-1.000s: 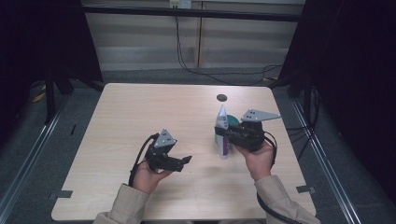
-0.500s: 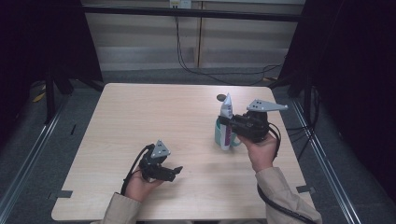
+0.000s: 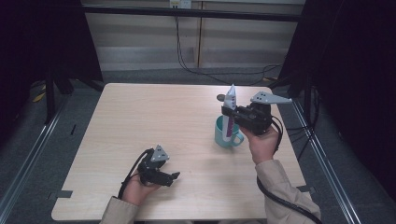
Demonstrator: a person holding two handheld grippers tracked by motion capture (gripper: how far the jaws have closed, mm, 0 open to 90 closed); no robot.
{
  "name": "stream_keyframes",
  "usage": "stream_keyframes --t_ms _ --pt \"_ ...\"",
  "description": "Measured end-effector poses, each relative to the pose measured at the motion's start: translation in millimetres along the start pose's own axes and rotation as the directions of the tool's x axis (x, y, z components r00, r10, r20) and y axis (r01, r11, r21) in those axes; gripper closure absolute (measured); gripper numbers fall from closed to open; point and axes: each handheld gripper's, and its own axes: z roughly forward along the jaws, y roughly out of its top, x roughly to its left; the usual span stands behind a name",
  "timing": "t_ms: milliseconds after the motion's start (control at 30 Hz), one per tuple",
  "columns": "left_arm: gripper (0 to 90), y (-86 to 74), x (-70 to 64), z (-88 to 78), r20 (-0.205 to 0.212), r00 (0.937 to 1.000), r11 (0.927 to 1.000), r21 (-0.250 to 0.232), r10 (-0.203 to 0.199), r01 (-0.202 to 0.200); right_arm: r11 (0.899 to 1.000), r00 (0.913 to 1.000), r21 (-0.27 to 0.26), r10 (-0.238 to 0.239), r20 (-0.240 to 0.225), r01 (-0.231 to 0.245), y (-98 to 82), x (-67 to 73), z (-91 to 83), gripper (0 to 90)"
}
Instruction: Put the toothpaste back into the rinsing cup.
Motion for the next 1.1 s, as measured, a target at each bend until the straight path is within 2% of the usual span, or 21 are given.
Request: stream_keyframes --t_ms 100,433,500,700,1000,1100 --pt "19.0 -1.3 0.3 1.7 0.011 0.9999 0.9999 0.006 -0.012 0.012 1.0 1.0 -0.004 0.0 0.008 0.0 -0.2 -1.6 0.8 75.8" --pt "19.0 -6.0 -0.2 5.8 0.019 0.9997 0.9994 0.032 -0.015 0.014 0.999 0.9991 -0.031 0.01 0.04 -0.009 1.2 -9.3 3.6 75.8" --pt "19.0 -6.3 -0.6 6.5 0.005 0.9999 0.9993 0.035 -0.011 0.011 0.999 0.999 -0.034 0.013 0.043 -0.012 1.6 -10.7 4.3 75.8" --pt "19.0 -8.3 0.3 8.0 0.007 0.9999 0.9989 0.047 -0.011 0.011 0.999 0.9977 -0.036 0.019 0.065 -0.016 0.8 -15.3 8.6 75.7" --pt "19.2 -9.9 1.4 7.9 0.015 0.9999 0.9989 0.046 -0.009 0.008 0.999 0.9951 -0.047 0.027 0.095 -0.022 -1.8 -23.1 13.5 75.7" --pt "19.0 -11.2 1.1 8.8 0.014 0.9998 0.9995 0.028 -0.014 0.013 0.998 0.9943 -0.056 0.029 0.102 -0.024 -1.5 -25.5 13.9 75.7"
